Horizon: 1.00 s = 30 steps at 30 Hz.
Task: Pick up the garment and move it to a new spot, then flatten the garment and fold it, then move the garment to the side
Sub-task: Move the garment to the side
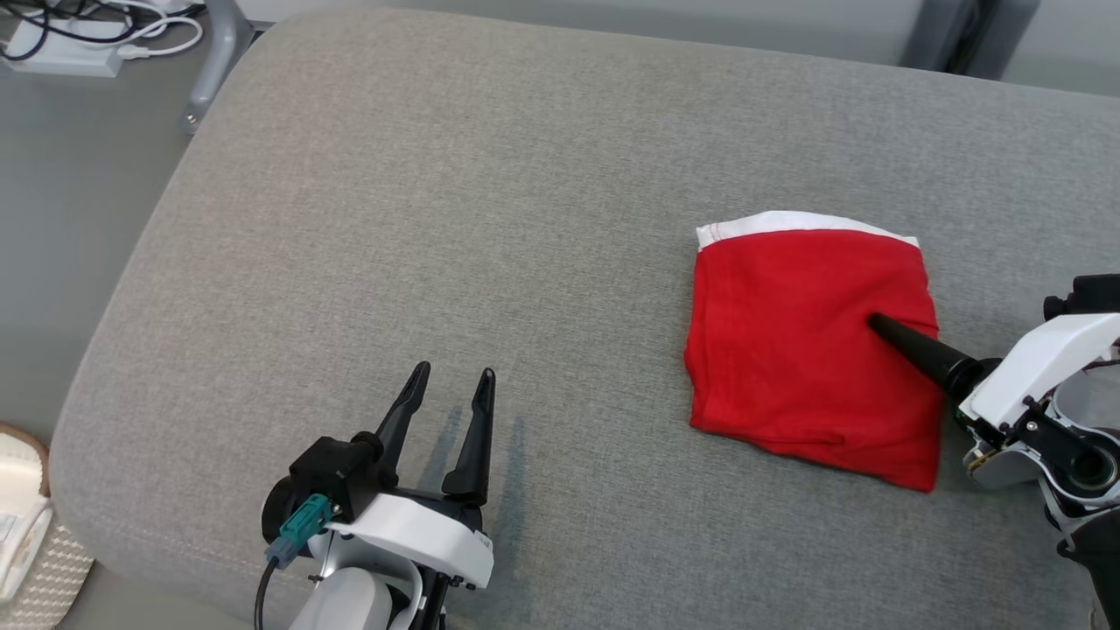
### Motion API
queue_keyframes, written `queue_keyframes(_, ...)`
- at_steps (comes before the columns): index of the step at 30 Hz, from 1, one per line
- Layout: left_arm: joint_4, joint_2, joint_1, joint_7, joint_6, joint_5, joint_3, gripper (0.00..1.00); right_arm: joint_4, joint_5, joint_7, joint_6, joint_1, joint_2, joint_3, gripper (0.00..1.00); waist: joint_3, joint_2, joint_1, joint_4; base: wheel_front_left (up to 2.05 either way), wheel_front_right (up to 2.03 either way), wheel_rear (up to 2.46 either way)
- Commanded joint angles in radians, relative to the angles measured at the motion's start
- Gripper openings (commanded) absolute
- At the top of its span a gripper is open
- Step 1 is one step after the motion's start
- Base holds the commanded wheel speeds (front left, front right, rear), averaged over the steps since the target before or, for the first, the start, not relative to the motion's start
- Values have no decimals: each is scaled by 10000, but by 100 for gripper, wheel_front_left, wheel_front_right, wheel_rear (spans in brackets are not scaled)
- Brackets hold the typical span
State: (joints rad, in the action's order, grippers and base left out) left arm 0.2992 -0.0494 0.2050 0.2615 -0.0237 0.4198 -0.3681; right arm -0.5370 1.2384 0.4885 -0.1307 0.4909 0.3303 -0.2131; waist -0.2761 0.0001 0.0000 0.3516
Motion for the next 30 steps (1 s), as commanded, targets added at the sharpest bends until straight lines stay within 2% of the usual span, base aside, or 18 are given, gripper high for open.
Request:
queue_keyframes(1,-17,-40,169,40,-59,12,-2,100,-196,138,158,2,-55,-207,-192,100,-38,-1,0,136,0,0,0)
queue_keyframes(9,-46,-37,220,40,-109,42,-116,100,-700,203,453,2,315,-344,-507,100,-125,-1,0,440,0,0,0)
queue_keyframes(10,-48,-37,221,40,-112,47,-129,100,-768,166,469,2,354,-330,-564,98,-130,-1,0,464,0,0,0)
queue_keyframes(11,-50,-39,222,40,-115,52,-140,100,-842,110,484,4,396,-295,-630,51,-133,-1,0,484,0,0,0)
queue_keyframes(12,-53,-39,226,40,-117,59,-147,100,-874,-6,424,4,427,-236,-711,29,-138,-1,0,498,0,0,0)
queue_keyframes(13,-55,-39,228,40,-123,60,-149,100,-923,-139,291,4,441,-153,-769,0,-140,-1,0,505,0,0,0)
queue_keyframes(22,-61,-41,236,40,-201,-100,-44,100,-646,-841,-790,13,625,330,-1434,0,-98,-1,0,329,0,0,0)
queue_keyframes(30,-131,-39,292,40,-107,-216,55,100,190,-1857,-2197,4,938,1012,-2805,0,131,-1,0,-544,0,0,0)
